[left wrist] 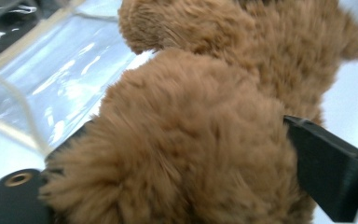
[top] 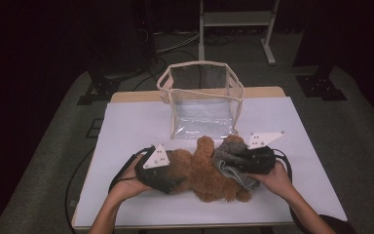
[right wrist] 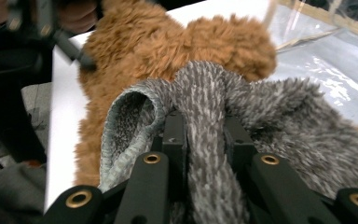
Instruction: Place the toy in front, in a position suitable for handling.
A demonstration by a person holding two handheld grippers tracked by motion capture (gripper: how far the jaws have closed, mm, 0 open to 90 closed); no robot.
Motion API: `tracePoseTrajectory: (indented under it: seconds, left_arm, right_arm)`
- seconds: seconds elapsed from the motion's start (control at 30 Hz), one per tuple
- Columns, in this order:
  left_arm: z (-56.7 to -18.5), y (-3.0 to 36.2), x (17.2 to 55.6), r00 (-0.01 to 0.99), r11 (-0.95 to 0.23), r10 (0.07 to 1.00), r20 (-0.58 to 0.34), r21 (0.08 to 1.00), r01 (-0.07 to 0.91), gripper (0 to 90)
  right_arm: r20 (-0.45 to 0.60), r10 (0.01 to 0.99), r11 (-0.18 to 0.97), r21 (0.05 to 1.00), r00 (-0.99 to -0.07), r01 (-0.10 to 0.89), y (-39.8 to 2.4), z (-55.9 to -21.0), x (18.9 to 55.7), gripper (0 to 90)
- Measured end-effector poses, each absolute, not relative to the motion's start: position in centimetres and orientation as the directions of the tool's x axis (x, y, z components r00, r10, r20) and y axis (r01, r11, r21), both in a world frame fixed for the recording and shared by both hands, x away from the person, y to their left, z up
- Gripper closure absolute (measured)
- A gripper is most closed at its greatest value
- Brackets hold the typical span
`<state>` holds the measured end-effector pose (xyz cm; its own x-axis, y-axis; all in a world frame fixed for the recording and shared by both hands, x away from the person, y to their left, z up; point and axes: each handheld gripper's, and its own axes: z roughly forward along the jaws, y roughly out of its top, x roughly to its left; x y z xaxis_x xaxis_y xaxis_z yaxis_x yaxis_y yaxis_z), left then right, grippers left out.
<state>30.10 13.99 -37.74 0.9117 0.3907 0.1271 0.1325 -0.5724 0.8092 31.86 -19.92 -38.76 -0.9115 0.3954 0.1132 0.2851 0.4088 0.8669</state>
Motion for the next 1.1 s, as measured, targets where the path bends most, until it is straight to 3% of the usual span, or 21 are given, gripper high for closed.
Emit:
tracePoseTrajectory:
  seconds: [0.07,0.2,0.27,0.4,0.5,0.8,1.1]
  left_arm:
    - [-37.2,13.9,30.5,0.931,-0.554,0.357,0.075,0.82,0.147,7.3]
    - [-37.6,13.3,30.9,0.942,-0.611,0.324,0.085,0.779,0.14,8.2]
    - [-38.1,13.4,30.7,0.941,-0.651,0.308,0.142,0.752,0.1,16.0]
    - [-38.4,14.0,30.2,0.94,-0.626,0.32,0.118,0.771,0.116,23.0]
    - [-38.3,14.3,29.7,0.944,-0.632,0.305,0.124,0.768,0.103,23.1]
    - [-36.2,14.7,29.7,0.948,-0.623,0.302,0.102,0.773,0.115,17.8]
    - [-34.7,10.2,30.0,0.97,-0.638,0.227,0.087,0.766,0.08,16.4]
  right_arm:
    - [0.101,0.387,0.413,0.87,-0.917,0.27,-20.0,-38.9,30.8,74.7]
    - [0.075,0.37,0.425,0.873,-0.926,0.24,-20.0,-38.7,29.4,74.6]
    - [0.061,0.372,0.431,0.872,-0.926,0.231,-20.3,-38.3,29.3,73.7]
    - [0.054,0.432,0.41,0.877,-0.9,0.25,-21.8,-37.1,30.2,73.0]
    - [0.078,0.484,0.369,0.885,-0.871,0.285,-22.6,-36.6,31.1,73.0]
    - [0.039,0.426,0.41,0.882,-0.904,0.231,-19.8,-38.1,29.8,73.7]
    - [0.038,0.408,0.405,0.888,-0.912,0.218,-19.7,-38.5,28.8,74.6]
